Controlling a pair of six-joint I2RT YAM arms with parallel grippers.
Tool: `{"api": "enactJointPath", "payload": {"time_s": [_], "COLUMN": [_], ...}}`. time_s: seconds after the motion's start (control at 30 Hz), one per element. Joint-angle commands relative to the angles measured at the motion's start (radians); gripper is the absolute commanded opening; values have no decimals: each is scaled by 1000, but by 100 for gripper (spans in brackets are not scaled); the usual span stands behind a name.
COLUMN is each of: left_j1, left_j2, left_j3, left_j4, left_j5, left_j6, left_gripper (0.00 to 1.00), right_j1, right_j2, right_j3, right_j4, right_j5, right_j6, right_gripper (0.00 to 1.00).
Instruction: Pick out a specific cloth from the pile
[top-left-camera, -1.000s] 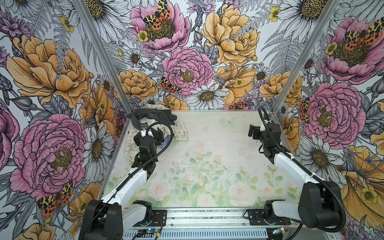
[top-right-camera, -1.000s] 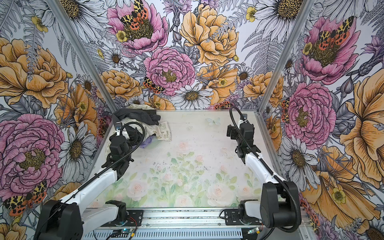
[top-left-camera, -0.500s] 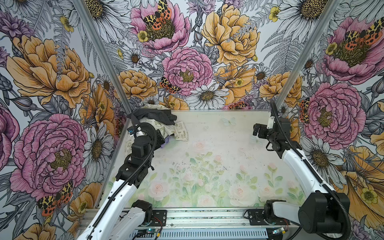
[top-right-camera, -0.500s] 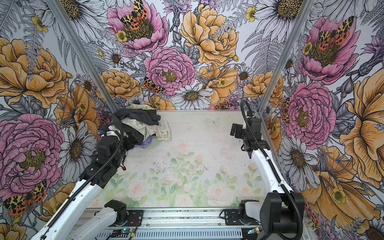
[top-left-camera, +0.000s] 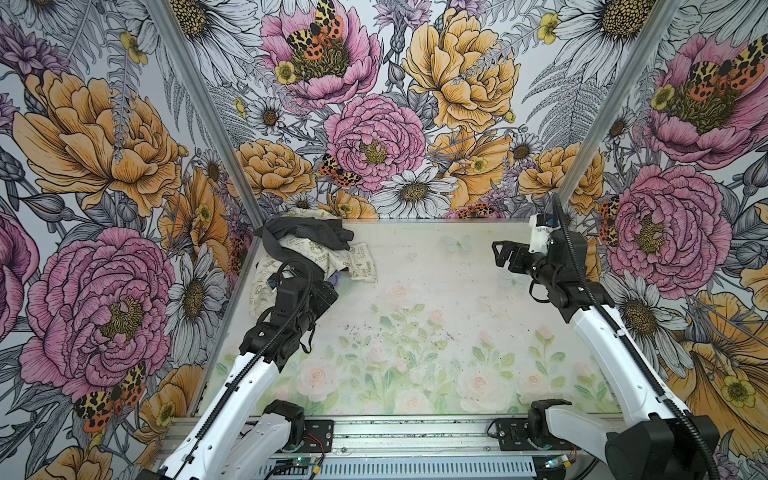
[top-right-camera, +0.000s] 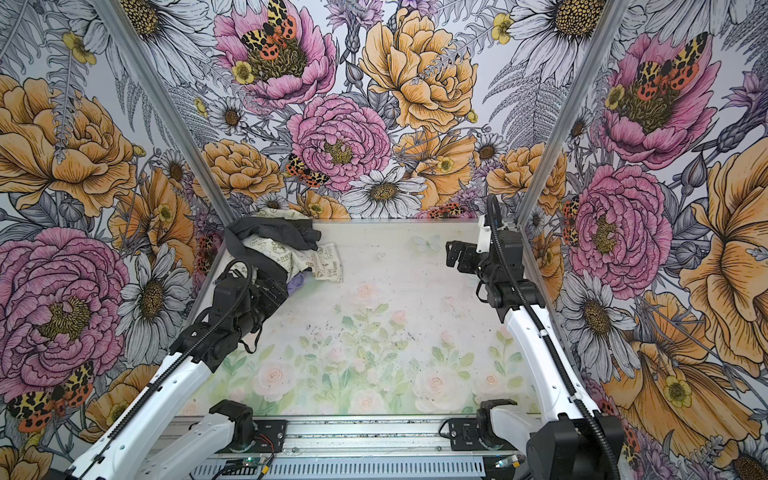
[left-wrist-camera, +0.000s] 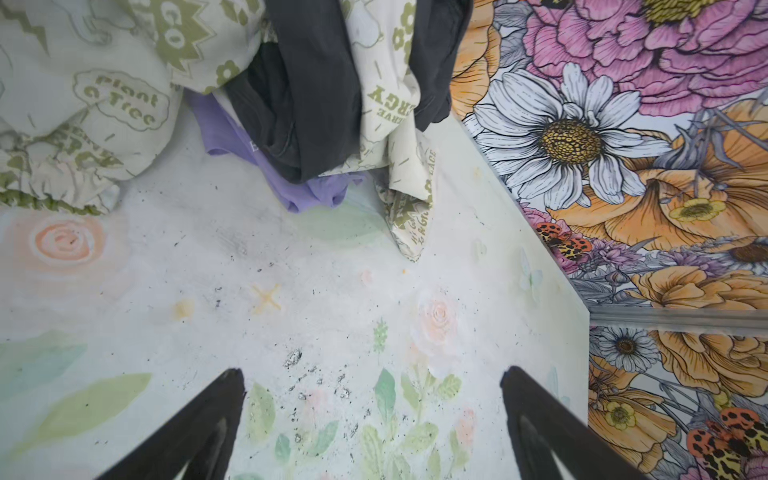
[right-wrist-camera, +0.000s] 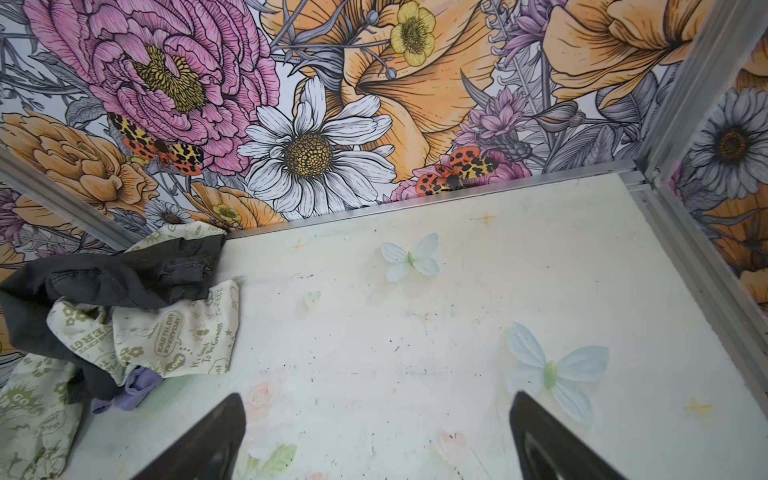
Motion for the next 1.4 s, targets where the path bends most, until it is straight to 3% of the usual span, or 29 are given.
{"api": "enactJointPath", "payload": {"time_s": [0.0,0.2,0.33,0.53,1.37], "left_j1": [55,181,257,256,270], "left_j2": [18,118,218,353,667], "left_j3": [-63,-116,-125,-81,38], "left_j4": [129,273,386,444,521], "left_j5": [73,184,263,300,307], "left_j6": [-103,-92,-89,-36,-23], "left_gripper": [95,89,74,61,42], "right_j1": [18,32,39,48,47], "right_j2": [-24,-30,-24,-23,12], "right_j3": [18,4,-8,-23,-1], "right_j4": [-10,-9,-7,-8,-7], "right_j5": [-30,-23,-30,-31,-38], "right_j6": [49,77,86,97,88], "right_gripper": [99,99,99,99,99]}}
